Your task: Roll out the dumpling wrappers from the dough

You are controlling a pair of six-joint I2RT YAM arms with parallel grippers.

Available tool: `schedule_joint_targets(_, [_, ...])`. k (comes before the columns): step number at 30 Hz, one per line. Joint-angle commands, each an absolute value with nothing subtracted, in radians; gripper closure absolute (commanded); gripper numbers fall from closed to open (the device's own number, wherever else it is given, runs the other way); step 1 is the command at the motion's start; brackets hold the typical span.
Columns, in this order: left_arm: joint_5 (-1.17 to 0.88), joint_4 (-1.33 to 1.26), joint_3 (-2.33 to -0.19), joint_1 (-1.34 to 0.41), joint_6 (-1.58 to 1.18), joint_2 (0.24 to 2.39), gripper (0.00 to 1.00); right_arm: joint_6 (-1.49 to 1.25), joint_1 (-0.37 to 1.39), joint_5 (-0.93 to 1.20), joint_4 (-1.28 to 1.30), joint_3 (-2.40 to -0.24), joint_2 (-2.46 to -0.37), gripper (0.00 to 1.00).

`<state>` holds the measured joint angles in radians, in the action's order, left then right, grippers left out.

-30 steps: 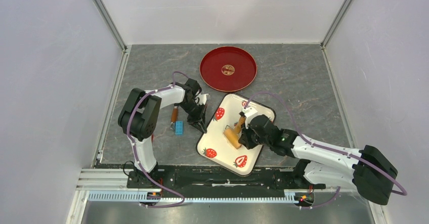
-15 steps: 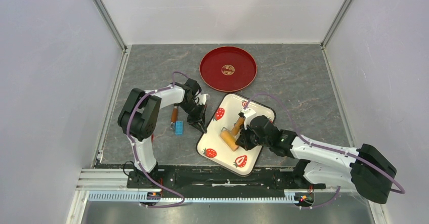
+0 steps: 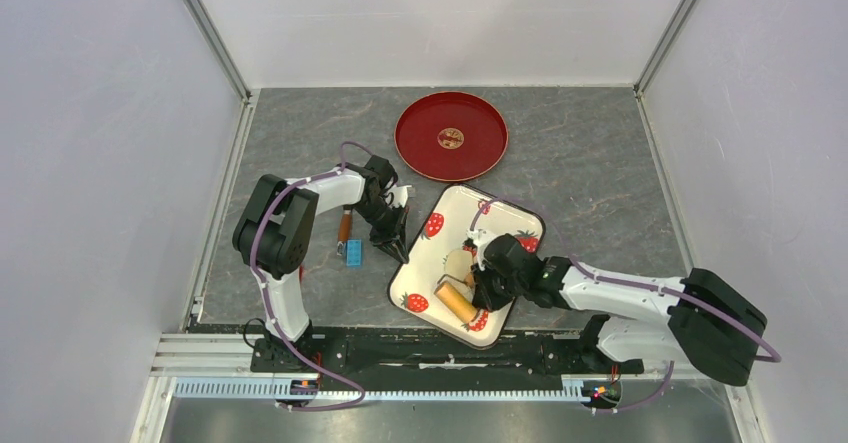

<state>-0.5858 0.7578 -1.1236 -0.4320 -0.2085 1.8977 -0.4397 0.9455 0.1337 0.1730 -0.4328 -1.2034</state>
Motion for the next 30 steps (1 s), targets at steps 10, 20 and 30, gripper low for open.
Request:
schedule_joint_targets(10, [-0.430,0.767,-1.124,-0.400,-0.178,1.898,0.98,-0.337,0.942,-0.011,0.545,-0.658,-1.247,1.00])
schedule_joint_targets(20, [-0.488,0.759,-1.153,-0.399,-0.175,1.820,0.79,-0.295,0.920,-0.027,0.625,-0.834,-1.290,0.87])
schedule_joint_targets(30, [-0.508,0.760,-1.199,-0.402,-0.181,1.770,0.69,-0.314,0.700,0.082,0.629,-0.902,-1.275,0.40])
